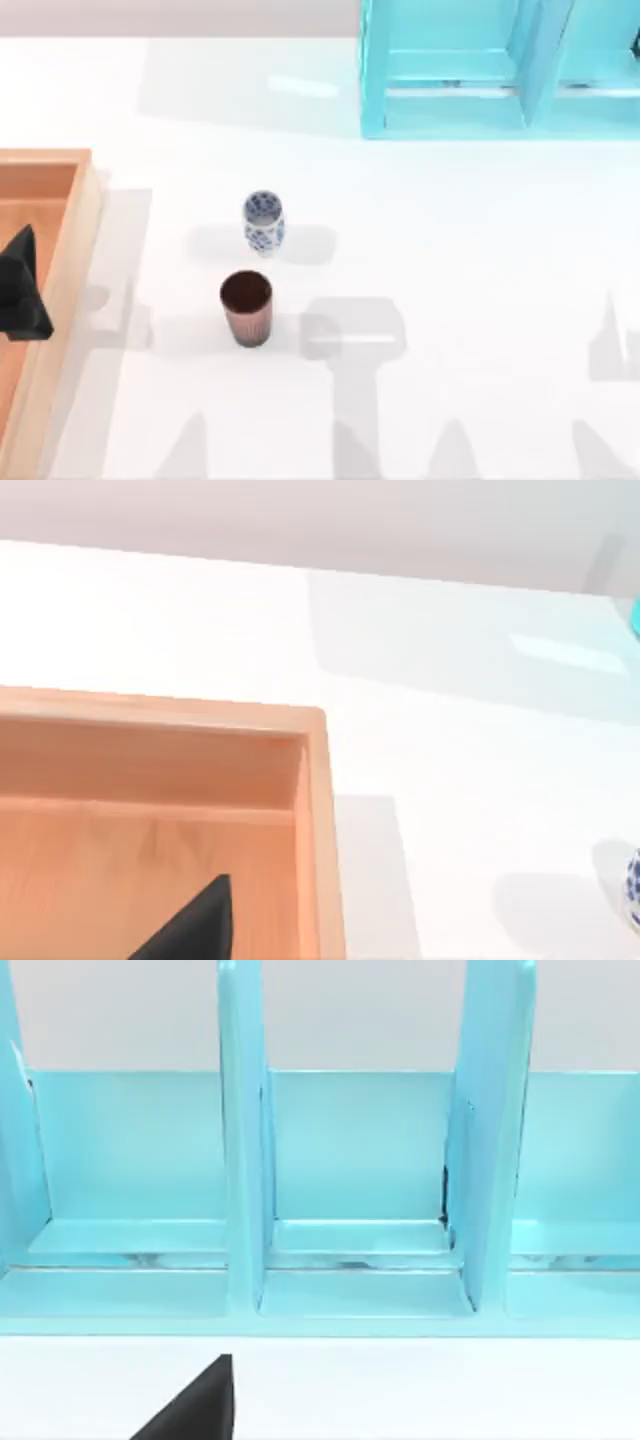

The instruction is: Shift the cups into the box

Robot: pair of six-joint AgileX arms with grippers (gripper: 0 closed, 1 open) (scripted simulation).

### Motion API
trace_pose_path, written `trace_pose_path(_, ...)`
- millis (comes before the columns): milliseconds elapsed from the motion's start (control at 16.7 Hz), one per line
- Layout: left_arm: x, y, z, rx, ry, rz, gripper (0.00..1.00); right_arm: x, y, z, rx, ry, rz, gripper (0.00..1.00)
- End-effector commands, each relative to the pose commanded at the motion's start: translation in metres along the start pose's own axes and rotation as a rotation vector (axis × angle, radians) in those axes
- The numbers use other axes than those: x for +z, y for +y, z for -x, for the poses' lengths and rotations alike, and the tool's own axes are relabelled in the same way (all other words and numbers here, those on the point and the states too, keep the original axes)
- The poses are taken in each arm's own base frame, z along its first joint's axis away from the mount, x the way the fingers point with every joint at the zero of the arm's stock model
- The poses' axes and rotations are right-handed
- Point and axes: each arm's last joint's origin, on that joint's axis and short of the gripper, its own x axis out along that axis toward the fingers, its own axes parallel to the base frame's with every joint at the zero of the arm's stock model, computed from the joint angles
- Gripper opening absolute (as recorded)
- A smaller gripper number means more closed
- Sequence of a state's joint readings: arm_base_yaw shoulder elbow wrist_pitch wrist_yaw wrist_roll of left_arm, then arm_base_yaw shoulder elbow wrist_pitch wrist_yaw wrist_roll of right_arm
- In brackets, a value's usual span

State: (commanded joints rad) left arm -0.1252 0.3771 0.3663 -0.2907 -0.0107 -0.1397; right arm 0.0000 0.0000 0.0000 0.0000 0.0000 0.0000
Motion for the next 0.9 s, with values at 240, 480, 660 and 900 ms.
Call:
trace_pose_path(240,0.054,-0.027,-0.030,-0.036,0.343,0.061,1.00,0.000,0.000,0.000,0.000,0.000,0.000,1.00)
trace_pose_path(480,0.084,-0.072,-0.091,-0.018,0.719,0.070,1.00,0.000,0.000,0.000,0.000,0.000,0.000,1.00)
trace_pose_path(660,0.085,-0.112,-0.136,0.028,0.955,0.046,1.00,0.000,0.000,0.000,0.000,0.000,0.000,1.00)
trace_pose_path(900,0.074,-0.162,-0.176,0.094,1.156,0.001,1.00,0.000,0.000,0.000,0.000,0.000,0.000,1.00)
